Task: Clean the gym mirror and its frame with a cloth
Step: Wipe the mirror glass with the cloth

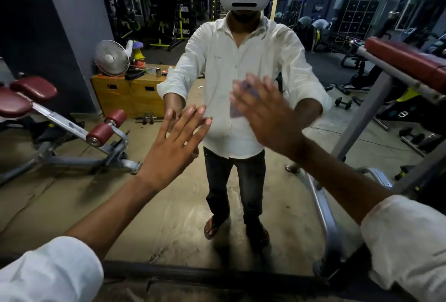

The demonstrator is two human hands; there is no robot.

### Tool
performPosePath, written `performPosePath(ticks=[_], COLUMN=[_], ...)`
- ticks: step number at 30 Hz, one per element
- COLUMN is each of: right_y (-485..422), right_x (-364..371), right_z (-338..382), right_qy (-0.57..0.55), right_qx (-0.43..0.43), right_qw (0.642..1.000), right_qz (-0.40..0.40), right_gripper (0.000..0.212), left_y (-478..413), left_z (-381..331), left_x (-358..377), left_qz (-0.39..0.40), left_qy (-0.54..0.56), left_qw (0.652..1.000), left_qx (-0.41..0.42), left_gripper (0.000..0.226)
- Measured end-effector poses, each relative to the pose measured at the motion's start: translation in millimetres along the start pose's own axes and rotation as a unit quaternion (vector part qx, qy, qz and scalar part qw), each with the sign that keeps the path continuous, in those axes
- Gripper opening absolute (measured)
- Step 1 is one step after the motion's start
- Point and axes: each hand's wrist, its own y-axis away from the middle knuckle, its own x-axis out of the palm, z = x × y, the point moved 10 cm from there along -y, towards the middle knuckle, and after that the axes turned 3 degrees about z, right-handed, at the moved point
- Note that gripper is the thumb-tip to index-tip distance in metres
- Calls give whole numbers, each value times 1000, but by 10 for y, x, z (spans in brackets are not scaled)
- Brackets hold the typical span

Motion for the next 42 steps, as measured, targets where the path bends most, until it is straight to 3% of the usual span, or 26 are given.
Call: performPosePath(ticks=[4,6,8,9,10,11,12,14,15,16,18,20,21,22,23,25,27,28,30,31,33,34,35,37,39,42], right_y=[-306,-178,91,270,493,689,870,1054,1037,902,704,505,448,405,432,575,767,779,781,749,478,247,-6,-459,-754,-814], right_x=[-268,-106,305,459,566,678,710,877,814,800,789,523,463,285,197,266,651,781,934,924,831,598,398,120,93,143], right_z=[-446,-96,475,665,892,1180,1415,1428,1322,1047,696,512,473,413,413,628,964,1025,1137,1211,1134,1080,977,698,517,876], right_qy=[-65,-72,-120,-226,-378,-430,-409,-458,-507,-531,-617,-560,-501,-413,-350,-302,-310,-334,-493,-489,-266,-152,-82,-94,-116,-108], right_qx=[133,108,1,-5,-4,-44,-124,-138,-152,-116,-53,-27,8,40,62,65,-17,-78,-133,-170,-153,-141,-130,-37,49,87], right_qw=[987,991,992,969,915,883,882,848,821,823,775,817,856,907,934,950,943,928,842,834,931,970,985,995,992,990], right_qz=[-56,-41,46,103,141,185,201,228,213,163,124,137,130,69,37,45,118,147,177,192,199,130,73,7,-5,-10], right_gripper=[58,56,51,50,51,51,52,55,57,61,63,52,48,49,52,55,51,48,49,51,50,50,50,49,50,48], left_y=[-2,-3,-3,2,11,13,13,22,22,21,40,48,44,44,48,44,78,114,205,254,328,352,371,392,401,414], left_z=[-10,-8,-24,-36,-45,-45,-33,-18,-19,-24,-47,-63,-62,-54,-40,-18,37,100,322,473,797,937,1053,1188,1236,1260], left_x=[25,31,12,4,-4,-4,-3,-8,-21,-43,-53,-20,-5,9,21,26,28,19,-9,-24,-73,-98,-118,-134,-106,-60], left_qz=[13,15,15,14,14,18,24,34,36,36,35,32,34,37,38,32,21,15,15,17,11,7,5,3,2,0], left_qy=[-10,-19,-22,-23,-25,-28,-32,-40,-42,-44,-42,-49,-51,-50,-50,-52,-57,-59,-59,-58,-58,-58,-58,-53,-52,-49], left_qw=[1000,1000,1000,1000,999,999,999,999,998,998,998,998,998,998,998,998,998,998,998,998,998,998,998,998,999,999], left_qx=[0,-5,-10,-13,-15,-16,-16,-13,-14,-19,-29,-30,-30,-28,-25,-8,17,24,15,6,-8,-12,-16,-20,-14,-3], left_gripper=[106,108,109,109,108,108,107,106,106,107,106,103,103,104,105,106,104,104,107,109,111,111,110,108,107,105])
